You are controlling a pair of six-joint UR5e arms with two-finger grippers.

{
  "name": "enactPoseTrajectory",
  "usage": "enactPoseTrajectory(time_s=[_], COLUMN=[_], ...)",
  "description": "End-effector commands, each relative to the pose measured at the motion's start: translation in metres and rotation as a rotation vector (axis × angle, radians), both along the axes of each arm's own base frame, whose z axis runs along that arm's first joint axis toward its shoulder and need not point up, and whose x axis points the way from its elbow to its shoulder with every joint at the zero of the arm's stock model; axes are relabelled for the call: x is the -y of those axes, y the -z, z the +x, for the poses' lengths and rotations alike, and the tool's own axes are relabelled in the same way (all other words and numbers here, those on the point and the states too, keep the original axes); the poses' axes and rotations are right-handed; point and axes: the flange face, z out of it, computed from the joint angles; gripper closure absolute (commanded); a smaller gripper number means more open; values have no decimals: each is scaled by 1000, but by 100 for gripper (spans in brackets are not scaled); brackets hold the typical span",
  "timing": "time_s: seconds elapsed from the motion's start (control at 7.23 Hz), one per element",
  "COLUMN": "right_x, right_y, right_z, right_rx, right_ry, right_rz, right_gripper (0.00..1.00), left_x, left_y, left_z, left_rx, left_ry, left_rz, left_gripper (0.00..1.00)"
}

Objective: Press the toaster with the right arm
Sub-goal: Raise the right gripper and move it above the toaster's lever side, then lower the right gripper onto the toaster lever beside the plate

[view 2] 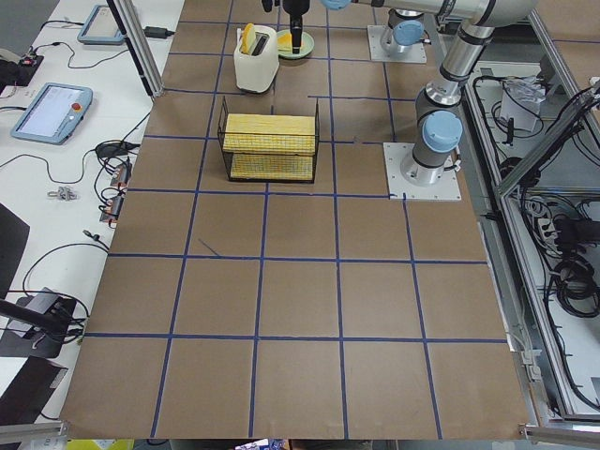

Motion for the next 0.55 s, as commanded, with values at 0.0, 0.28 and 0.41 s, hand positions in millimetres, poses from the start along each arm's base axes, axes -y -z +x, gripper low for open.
enactPoseTrajectory(time_s=[0.0,0.28,0.41], right_x=[6,5,5], right_y=[15,14,12], right_z=[-1,-4,-9], right_rx=[-4,-36,-93], right_ry=[-41,-41,-52], right_rz=[9,9,15], right_gripper=[67,79,84], left_x=[0,0,0], left_y=[0,0,0], left_z=[0,0,0], left_rx=[0,0,0], left_ry=[0,0,0], left_rz=[-1,1,1], left_gripper=[0,0,0])
